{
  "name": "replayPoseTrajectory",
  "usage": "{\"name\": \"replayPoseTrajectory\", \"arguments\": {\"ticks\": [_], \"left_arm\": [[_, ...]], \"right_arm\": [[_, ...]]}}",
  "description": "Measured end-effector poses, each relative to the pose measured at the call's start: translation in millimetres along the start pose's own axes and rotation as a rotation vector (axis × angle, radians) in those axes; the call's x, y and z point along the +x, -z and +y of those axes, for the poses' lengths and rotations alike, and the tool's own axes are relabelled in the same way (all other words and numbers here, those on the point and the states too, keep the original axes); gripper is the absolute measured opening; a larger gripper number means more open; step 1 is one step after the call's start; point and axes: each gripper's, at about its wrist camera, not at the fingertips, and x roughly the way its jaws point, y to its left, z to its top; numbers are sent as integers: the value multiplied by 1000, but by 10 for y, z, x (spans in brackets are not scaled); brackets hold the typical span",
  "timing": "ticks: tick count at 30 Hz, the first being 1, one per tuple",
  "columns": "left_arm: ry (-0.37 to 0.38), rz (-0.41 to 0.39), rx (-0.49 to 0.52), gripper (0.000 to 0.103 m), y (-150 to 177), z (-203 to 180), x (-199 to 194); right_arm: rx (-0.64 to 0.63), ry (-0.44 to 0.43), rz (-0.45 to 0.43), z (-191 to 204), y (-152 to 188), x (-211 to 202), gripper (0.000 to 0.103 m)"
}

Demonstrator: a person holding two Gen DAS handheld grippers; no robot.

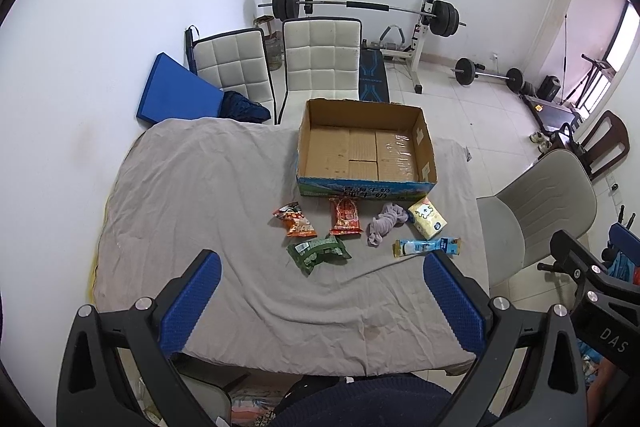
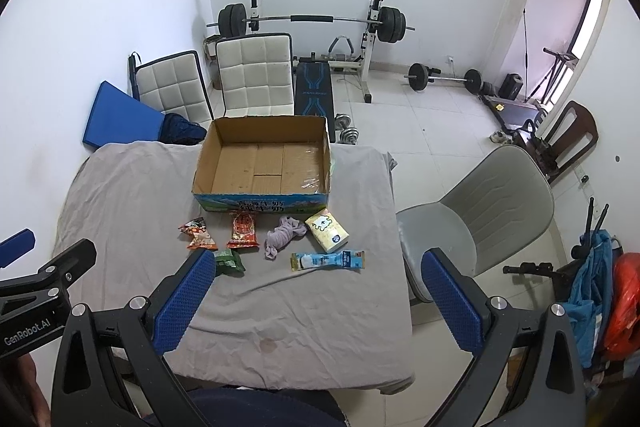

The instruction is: Organize soft objects

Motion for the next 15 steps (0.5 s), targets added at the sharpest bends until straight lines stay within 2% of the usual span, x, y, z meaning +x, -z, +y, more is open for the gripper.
{"name": "replayPoseTrajectory", "arguments": {"ticks": [15], "left_arm": [[-8, -2, -2, 103, -98, -9, 37]], "right_arm": [[1, -15, 2, -74, -66, 92, 103]]}}
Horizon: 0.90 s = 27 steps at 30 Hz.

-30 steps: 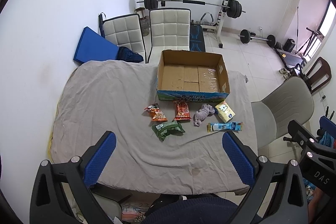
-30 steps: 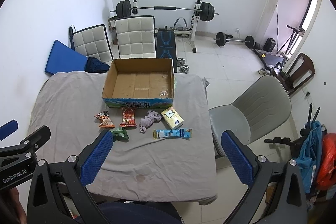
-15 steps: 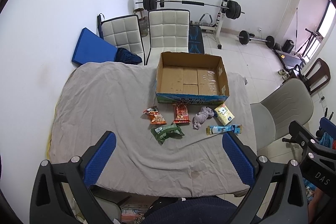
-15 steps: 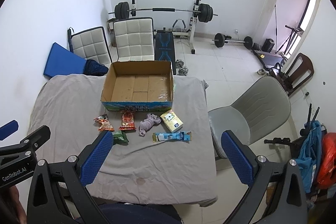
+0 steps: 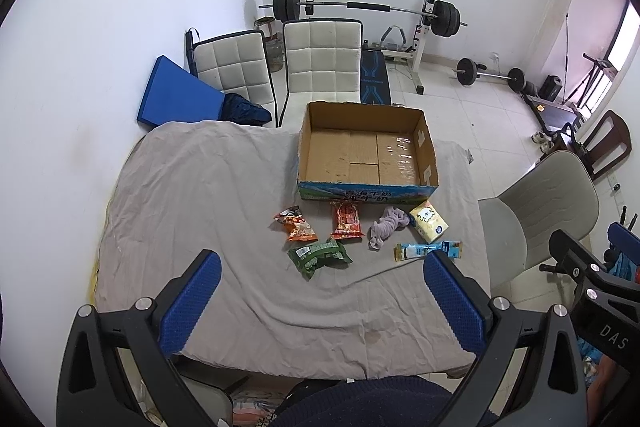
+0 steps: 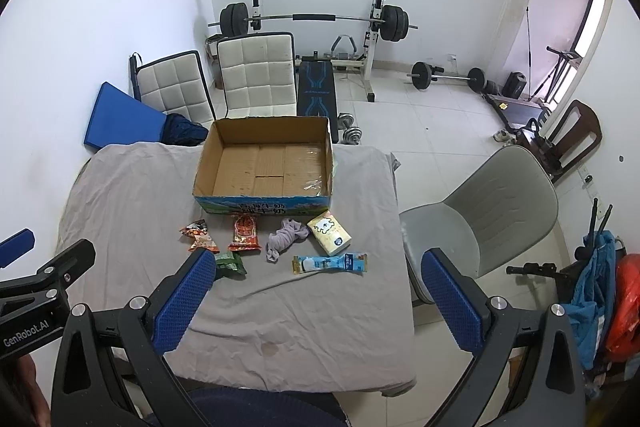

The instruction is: Organize soft objects

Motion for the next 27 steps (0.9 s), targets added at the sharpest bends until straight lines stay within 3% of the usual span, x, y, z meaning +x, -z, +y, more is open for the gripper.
{"name": "replayPoseTrajectory", "arguments": {"ticks": [6, 12, 17, 22, 26, 27], "left_arm": [[-2, -1, -5, 103, -58, 4, 76], [23, 45, -19, 103, -262, -46, 591], [26, 127, 30, 103, -402, -242, 1314], [30, 234, 97, 103, -430, -486, 2135], [32, 336, 138, 86, -369, -692, 2838], [34, 356, 153, 86, -349, -752, 2989]], "right_arm": [[13, -12, 37, -67, -61, 193, 103], [36, -5, 87, -325, -210, 735, 103], [35, -22, 168, -605, -291, 1564, 103], [-49, -20, 273, -720, -241, 2544, 103], [-100, -41, 349, -760, -136, 3416, 103], [-101, -49, 372, -776, -113, 3625, 103]]}}
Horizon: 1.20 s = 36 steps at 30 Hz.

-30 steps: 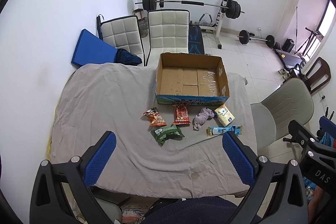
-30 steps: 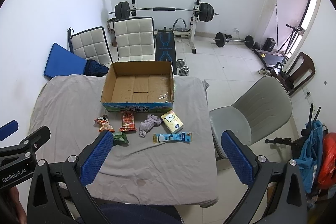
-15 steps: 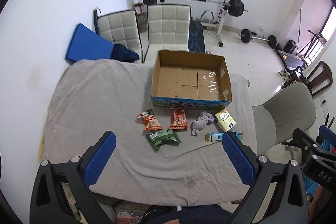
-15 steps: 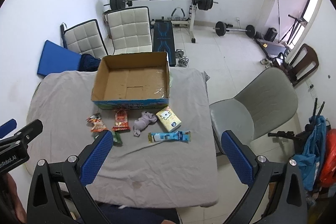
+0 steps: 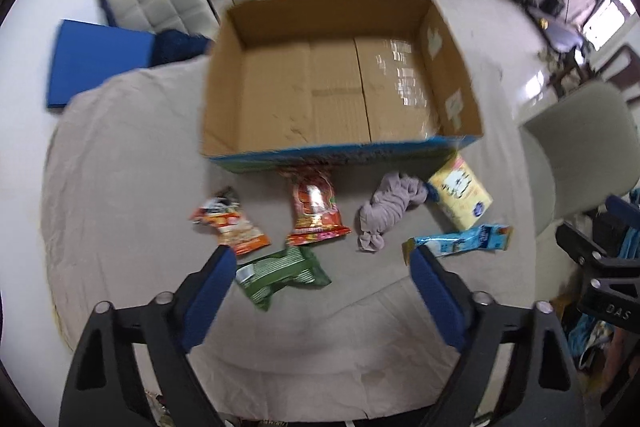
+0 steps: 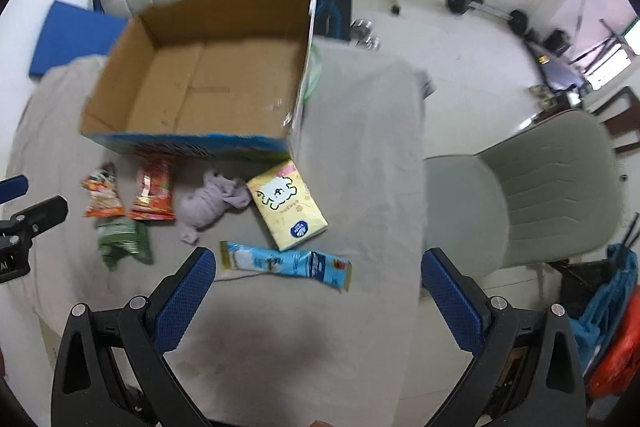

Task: Organize soft objects
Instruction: 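Grasp the yellow tissue pack with the right tool while the left tool grasps the lavender cloth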

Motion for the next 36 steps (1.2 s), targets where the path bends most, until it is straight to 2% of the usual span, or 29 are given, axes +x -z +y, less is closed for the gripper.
{"name": "replayPoseTrajectory", "arguments": {"ticks": [7, 9, 11, 13, 15, 16, 19, 23, 26, 29, 33, 34, 35, 36], "left_arm": [[2, 130, 101, 83, -199, -332, 1017], [20, 158, 107, 82, -226, -336, 1203], [9, 174, 114, 75, -236, -350, 1390], [-1, 187, 129, 74, -229, -356, 1501], [9, 193, 137, 74, -222, -364, 1564], [14, 194, 140, 74, -225, -370, 1579], [29, 202, 161, 74, -251, -414, 1617], [34, 205, 214, 74, -323, -557, 1717], [54, 219, 209, 74, -369, -629, 1816], [69, 234, 189, 74, -412, -649, 1919], [66, 256, 172, 74, -490, -668, 2072], [58, 257, 174, 71, -502, -671, 2094], [53, 258, 178, 61, -514, -681, 2120], [48, 262, 182, 56, -522, -699, 2163]], "right_arm": [[-59, -91, 99, 56, -255, 1106, 101], [-72, -111, 130, 181, -253, 1285, 98], [-87, -109, 168, 251, -286, 1510, 98], [-91, -114, 199, 291, -298, 1693, 98], [-85, -103, 243, 300, -283, 1865, 90], [-78, -101, 266, 299, -273, 1948, 79], [-34, -116, 273, 222, -255, 2027, 77], [95, -114, 347, -79, -165, 2047, 74], [180, -109, 396, -308, -19, 2050, 73], [224, -138, 419, -443, 98, 2075, 73], [229, -142, 409, -501, 126, 2082, 74], [224, -135, 408, -501, 130, 2076, 74], [218, -129, 410, -483, 128, 2098, 74], [211, -120, 410, -470, 113, 2123, 74]]}}
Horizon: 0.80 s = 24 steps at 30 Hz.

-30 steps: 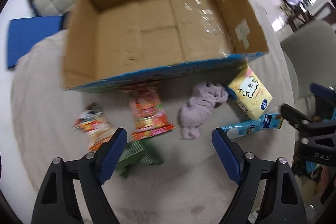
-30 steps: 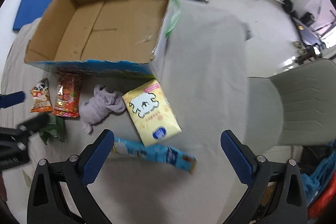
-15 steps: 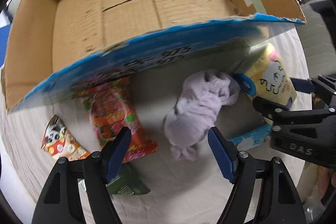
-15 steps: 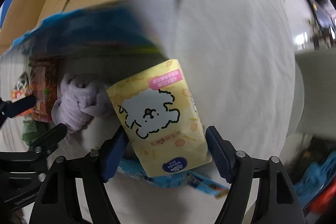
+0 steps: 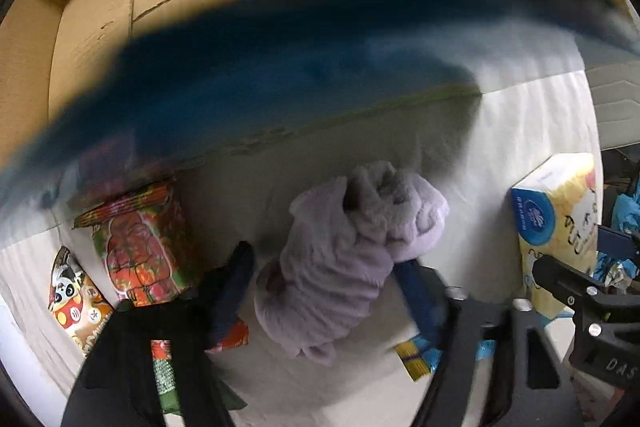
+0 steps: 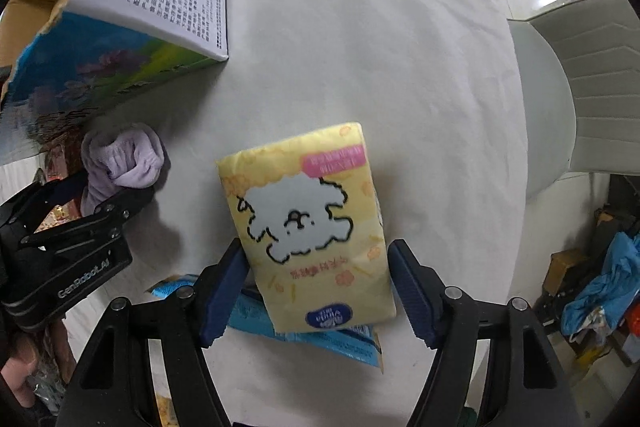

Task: Organize soft objects
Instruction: 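Grasp the yellow tissue pack with the right tool while the left tool grasps the lavender cloth, then carry the tissue pack and cloth into the box while both tools open to release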

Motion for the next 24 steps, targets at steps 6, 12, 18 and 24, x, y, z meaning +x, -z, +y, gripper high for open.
{"name": "replayPoseTrajectory", "arguments": {"ticks": [6, 12, 18, 24], "left_arm": [[-27, -18, 6, 44, -51, -58, 9], [-19, -36, -51, 37, 20, 28, -181], [11, -79, -127, 36, 219, 160, -567], [63, -134, -197, 36, 555, 330, -995]], "right_arm": [[-7, 65, 26, 177, -118, 165, 71], [10, 37, -8, 200, -40, 86, 68], [-6, -15, -52, 43, 97, -333, 68], [-54, -73, -112, -35, 376, -795, 68]]}}
